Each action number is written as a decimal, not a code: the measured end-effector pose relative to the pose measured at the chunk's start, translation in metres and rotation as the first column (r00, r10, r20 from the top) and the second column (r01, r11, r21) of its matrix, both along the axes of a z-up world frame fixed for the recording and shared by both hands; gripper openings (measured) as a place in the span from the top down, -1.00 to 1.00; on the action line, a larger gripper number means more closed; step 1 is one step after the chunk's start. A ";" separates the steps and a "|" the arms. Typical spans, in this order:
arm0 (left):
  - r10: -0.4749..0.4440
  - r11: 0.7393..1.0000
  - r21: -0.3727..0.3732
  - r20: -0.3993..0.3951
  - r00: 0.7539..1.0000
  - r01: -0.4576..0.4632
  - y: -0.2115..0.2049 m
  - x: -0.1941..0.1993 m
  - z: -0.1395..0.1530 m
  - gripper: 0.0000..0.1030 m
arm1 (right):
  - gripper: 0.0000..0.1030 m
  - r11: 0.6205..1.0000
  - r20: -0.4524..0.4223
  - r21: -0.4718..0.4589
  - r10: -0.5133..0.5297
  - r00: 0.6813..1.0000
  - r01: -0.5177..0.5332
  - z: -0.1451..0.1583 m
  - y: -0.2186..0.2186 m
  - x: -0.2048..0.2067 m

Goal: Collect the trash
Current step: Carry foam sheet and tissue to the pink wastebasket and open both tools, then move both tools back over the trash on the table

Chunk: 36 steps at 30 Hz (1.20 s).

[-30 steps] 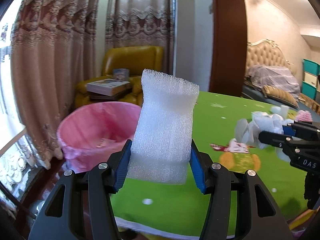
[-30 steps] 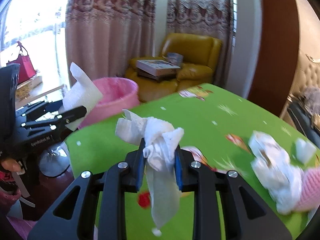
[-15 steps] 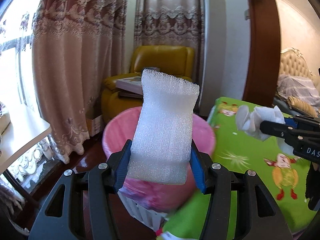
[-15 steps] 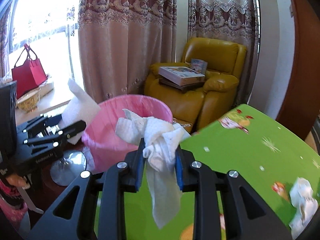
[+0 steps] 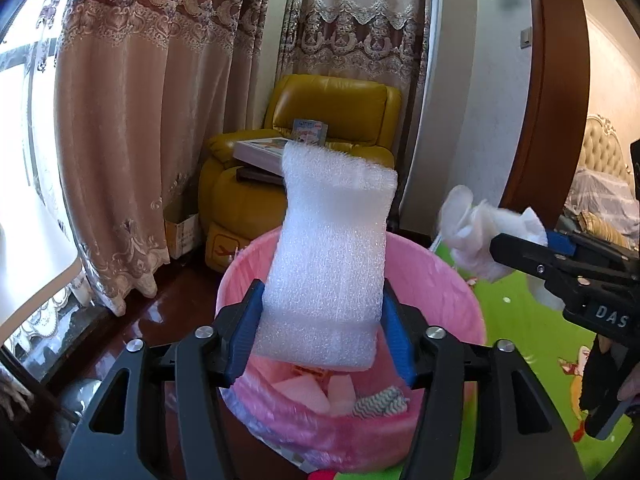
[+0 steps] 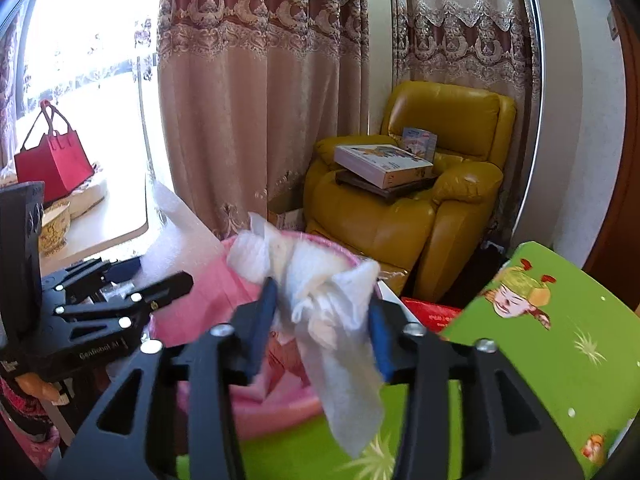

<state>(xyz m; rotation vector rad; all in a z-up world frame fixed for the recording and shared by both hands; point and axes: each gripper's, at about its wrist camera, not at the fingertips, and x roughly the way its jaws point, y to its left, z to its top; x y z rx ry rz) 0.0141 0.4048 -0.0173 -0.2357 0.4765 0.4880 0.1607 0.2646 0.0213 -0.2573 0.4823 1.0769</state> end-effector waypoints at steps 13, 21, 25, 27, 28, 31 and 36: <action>0.063 0.997 0.044 -0.015 0.998 -0.062 -0.028 -0.024 -0.008 -0.81 | -0.38 0.995 -0.013 0.095 -0.041 0.999 0.042 0.013 -0.067 -0.008; -0.151 0.988 -0.018 -0.008 0.989 0.151 -0.107 0.006 -0.005 -0.81 | -0.45 0.987 0.001 0.053 -0.153 0.988 0.152 0.003 -0.127 -0.013; -0.283 0.958 -0.055 -0.023 0.959 0.281 -0.158 0.037 -0.011 -0.81 | -0.47 0.967 0.066 0.016 -0.256 0.964 0.256 0.004 -0.183 -0.013; -0.350 0.934 -0.080 -0.031 0.936 0.347 -0.189 0.053 -0.014 -0.81 | -0.47 0.952 0.085 0.011 -0.304 0.949 0.305 0.006 -0.211 -0.013; -0.370 0.926 -0.087 -0.033 0.928 0.366 -0.199 0.058 -0.016 -0.81 | -0.47 0.939 0.093 0.016 -0.342 0.935 0.342 0.007 -0.235 -0.014; -0.449 0.890 -0.104 -0.032 0.893 0.444 -0.240 0.074 -0.019 -0.81 | -0.47 0.901 0.092 0.036 -0.434 0.896 0.432 0.007 -0.290 -0.013; -0.536 0.842 -0.098 -0.051 0.843 0.530 -0.293 0.097 -0.030 -0.81 | -0.47 0.806 0.111 0.043 -0.592 0.798 0.591 -0.003 -0.381 -0.019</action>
